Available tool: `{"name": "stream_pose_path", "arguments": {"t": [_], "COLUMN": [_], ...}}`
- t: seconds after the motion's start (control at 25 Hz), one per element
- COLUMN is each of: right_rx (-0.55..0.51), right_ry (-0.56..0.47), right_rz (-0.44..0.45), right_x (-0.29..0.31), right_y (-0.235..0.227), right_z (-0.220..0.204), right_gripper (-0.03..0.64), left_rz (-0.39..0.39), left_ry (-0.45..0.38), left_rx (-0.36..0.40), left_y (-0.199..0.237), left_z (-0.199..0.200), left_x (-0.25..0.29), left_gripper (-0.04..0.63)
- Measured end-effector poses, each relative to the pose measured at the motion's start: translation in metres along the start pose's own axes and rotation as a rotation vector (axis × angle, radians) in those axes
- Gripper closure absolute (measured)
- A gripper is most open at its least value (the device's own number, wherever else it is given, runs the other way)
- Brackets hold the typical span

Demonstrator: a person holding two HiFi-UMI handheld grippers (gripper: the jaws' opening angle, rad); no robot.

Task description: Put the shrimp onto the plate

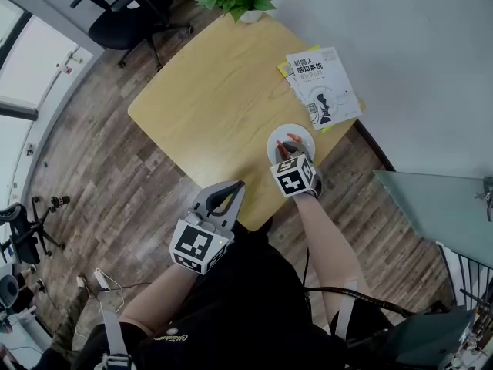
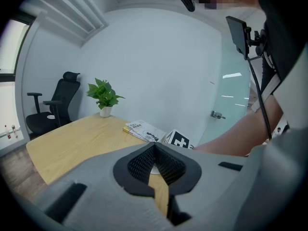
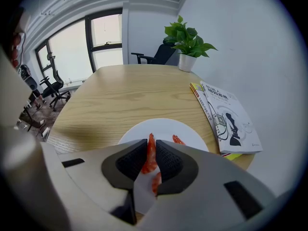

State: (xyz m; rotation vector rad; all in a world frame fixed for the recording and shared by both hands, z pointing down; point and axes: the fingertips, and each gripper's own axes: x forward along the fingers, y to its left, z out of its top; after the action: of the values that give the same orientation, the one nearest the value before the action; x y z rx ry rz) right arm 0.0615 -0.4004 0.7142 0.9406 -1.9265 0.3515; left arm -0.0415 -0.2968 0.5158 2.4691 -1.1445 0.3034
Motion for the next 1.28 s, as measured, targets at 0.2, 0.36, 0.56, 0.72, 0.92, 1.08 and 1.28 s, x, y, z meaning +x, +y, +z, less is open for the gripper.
{"name": "stream_pose_path", "arguments": {"t": [0.2,0.36,0.56,0.72,0.92,1.08,1.28], "right_rx": [0.012,0.037,0.06,0.069,0.064,0.066,0.076], "right_ry": [-0.005,-0.013,-0.024,-0.039,-0.059,-0.085,-0.116], "right_rz": [0.008,0.022,0.03,0.023,0.024,0.016,0.03], "right_x": [0.0,0.002,0.001,-0.003,-0.009,-0.019,-0.03], "right_y": [0.0,0.0,-0.003,-0.006,-0.005,-0.005,-0.002], "right_z": [0.0,0.0,-0.001,0.002,0.007,0.013,0.018], "right_gripper": [0.557,0.557,0.535,0.535,0.535,0.535,0.546], "left_rz": [0.002,0.009,0.006,0.003,-0.002,-0.014,-0.026], "left_ry": [0.0,-0.001,-0.006,-0.004,-0.011,-0.016,-0.023], "left_rx": [0.001,-0.001,-0.004,-0.001,0.0,0.003,0.009], "left_y": [0.003,0.007,0.005,0.003,0.001,-0.005,-0.012], "left_z": [0.003,0.003,0.004,0.004,0.006,0.009,0.013], "left_x": [-0.001,-0.002,-0.002,-0.003,-0.002,-0.001,0.002], "left_gripper": [0.591,0.591,0.591,0.591,0.591,0.591,0.591]}}
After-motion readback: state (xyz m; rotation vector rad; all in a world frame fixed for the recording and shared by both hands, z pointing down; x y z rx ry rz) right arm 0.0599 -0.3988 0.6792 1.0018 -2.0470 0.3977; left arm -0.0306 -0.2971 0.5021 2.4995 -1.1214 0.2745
